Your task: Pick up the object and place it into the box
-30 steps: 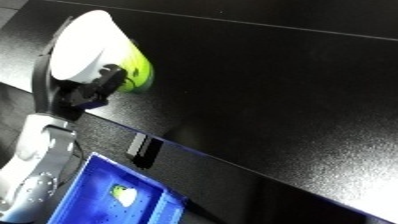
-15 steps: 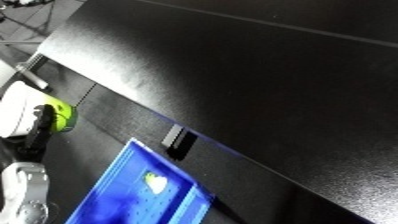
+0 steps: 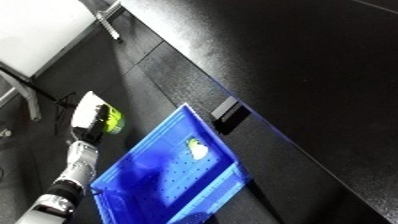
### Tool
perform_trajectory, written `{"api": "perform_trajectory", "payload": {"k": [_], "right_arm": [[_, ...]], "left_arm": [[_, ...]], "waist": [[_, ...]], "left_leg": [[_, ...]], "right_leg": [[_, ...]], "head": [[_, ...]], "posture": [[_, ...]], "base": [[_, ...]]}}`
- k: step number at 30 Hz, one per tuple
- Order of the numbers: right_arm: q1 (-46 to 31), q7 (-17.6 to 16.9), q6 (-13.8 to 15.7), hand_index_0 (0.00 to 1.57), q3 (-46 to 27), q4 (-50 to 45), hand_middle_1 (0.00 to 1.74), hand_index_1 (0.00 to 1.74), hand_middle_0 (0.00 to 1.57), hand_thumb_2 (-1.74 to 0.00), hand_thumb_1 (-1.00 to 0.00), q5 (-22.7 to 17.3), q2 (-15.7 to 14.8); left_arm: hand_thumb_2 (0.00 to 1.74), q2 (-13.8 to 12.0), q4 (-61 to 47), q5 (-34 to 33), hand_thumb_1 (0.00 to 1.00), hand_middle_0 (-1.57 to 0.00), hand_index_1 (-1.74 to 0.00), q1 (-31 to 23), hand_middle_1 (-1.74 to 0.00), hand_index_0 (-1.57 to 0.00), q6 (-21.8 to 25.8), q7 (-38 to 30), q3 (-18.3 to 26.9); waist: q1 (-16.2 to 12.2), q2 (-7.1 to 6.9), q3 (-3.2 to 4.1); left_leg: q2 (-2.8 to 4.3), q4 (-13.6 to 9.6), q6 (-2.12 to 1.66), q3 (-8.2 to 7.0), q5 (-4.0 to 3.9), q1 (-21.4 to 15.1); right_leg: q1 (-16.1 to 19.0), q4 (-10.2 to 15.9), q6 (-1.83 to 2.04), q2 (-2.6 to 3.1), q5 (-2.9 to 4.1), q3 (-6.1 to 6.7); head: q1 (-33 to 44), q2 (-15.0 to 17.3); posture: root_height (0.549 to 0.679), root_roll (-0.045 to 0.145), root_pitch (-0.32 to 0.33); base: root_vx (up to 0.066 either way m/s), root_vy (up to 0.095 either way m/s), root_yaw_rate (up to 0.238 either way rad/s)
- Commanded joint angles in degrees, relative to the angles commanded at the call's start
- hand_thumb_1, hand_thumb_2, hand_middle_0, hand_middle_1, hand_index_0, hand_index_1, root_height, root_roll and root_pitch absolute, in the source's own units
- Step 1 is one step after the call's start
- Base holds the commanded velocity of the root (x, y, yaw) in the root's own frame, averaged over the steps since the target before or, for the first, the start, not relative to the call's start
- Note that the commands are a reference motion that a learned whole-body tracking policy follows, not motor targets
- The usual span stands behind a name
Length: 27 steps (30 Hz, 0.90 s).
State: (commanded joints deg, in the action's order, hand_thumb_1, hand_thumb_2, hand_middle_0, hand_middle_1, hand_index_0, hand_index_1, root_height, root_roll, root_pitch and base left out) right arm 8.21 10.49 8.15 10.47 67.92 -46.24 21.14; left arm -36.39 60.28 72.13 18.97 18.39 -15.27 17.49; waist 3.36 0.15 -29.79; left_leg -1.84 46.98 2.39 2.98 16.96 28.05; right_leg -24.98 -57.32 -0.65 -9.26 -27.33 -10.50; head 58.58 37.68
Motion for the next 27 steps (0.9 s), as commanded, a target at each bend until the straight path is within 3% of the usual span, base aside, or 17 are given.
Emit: {"api": "perform_trajectory", "payload": {"k": [10,17,27], "right_arm": [[0.32,1.57,-0.23,0.0,0.94,0.63,0.0,0.0,0.0,0.0,0.0,0.6,-0.01],[0.44,1.76,-0.06,0.0,1.36,0.94,0.0,0.0,0.0,0.0,0.0,0.22,-0.01],[0.64,1.93,0.56,0.0,1.79,0.5,0.0,0.0,0.0,0.0,0.0,-0.49,-0.1]], "left_arm": [[0.0,-1.75,10.55,-1.72,0.0,0.0,0.0,1.6,0.0,0.0,-5.77,3.32,-1.49],[0.0,-2.29,13.36,-4.45,0.0,0.0,0.0,2.15,0.0,0.0,-7.14,4.6,-2.74],[0.0,-2.35,13.94,-8.3,0.0,0.0,0.0,2.46,0.0,0.0,-6.72,5.74,-4.2]], "waist": [[-0.82,-1.63,0.0],[-0.88,-1.92,0.0],[-0.8,-1.96,0.0]], "left_leg": [[0.62,-1.08,0.02,-0.03,-0.27,-0.44],[0.66,-2.07,-0.18,-0.09,-0.64,-0.54],[0.65,-3.25,-0.45,-0.21,-0.88,-1.24]], "right_leg": [[0.89,1.58,-0.05,1.03,0.3,-0.08],[1.22,2.86,-0.09,1.44,0.78,-0.11],[1.75,4.1,0.09,1.6,1.41,-0.25]], "head": [[0.89,0.28],[0.1,-0.52],[-4.7,0.01]], "posture": [[0.611,0.051,-0.05],[0.614,0.048,-0.043],[0.617,0.043,-0.041]], "base": [[0.009,-0.006,-0.016],[-0.006,-0.002,-0.004],[-0.009,-0.007,-0.001]]}}
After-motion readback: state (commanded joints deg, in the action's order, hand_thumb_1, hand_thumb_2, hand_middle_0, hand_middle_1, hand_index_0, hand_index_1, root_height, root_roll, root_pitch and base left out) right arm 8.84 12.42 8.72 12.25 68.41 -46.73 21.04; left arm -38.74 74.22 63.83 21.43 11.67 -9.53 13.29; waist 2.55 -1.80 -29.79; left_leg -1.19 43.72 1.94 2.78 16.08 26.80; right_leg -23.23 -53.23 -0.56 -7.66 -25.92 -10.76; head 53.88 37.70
